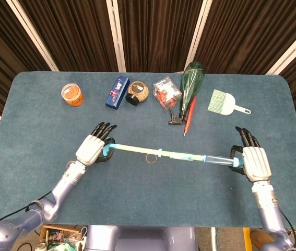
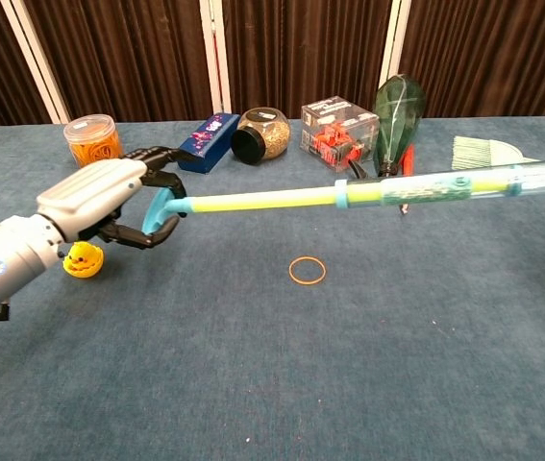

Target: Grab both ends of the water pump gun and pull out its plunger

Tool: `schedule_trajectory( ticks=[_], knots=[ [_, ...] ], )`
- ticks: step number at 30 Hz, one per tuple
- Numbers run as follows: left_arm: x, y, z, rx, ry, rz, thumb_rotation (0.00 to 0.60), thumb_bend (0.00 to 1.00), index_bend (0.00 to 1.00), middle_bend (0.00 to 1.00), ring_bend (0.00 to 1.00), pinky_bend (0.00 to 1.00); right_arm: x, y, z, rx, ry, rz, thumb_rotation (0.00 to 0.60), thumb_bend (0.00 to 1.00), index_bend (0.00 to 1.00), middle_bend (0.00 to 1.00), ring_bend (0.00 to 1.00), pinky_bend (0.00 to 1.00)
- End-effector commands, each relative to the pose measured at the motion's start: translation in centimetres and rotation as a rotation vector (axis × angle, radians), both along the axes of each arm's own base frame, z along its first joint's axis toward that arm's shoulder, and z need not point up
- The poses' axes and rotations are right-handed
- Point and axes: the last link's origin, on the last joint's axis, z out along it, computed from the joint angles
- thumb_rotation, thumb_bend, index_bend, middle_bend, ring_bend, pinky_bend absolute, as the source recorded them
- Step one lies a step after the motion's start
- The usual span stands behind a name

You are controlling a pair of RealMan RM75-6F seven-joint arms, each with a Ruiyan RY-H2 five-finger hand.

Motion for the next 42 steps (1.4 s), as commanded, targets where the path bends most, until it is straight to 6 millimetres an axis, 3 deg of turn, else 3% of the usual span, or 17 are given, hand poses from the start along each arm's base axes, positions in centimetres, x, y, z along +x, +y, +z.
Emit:
schedule_trajectory(
  ticks=[1,16,39,42],
  knots=[
    [-0.5,-0.3,0.7,0.006,0.004,-0.006,0.600,0.63,0.74,0.07,0.00,0.02,-0.5,0.0,0.4,-0.005,0.000,-0.016,0.600,0.51,1.00,0.09,0.00,0.14],
    [-2.3,-0.6,2.8,0.035,0.030,0.014,0.600,0.63,0.73,0.07,0.00,0.02,-1.3,-0.2,1.1,-0.020,-0.004,-0.035,0.600,0.51,1.00,0.09,0.00,0.14],
    [-4.8,-1.3,4.0,0.043,0.067,0.057,0.600,0.62,0.73,0.07,0.00,0.02,-2.7,0.2,0.8,-0.003,-0.013,-0.063,0.600,0.51,1.00,0.09,0.00,0.14],
    [-4.8,-1.3,4.0,0.041,0.067,0.055,0.600,0.58,0.72,0.07,0.00,0.02,-2.8,0.3,0.5,0.006,-0.015,-0.064,0.600,0.51,1.00,0.09,0.00,0.14]
  ],
)
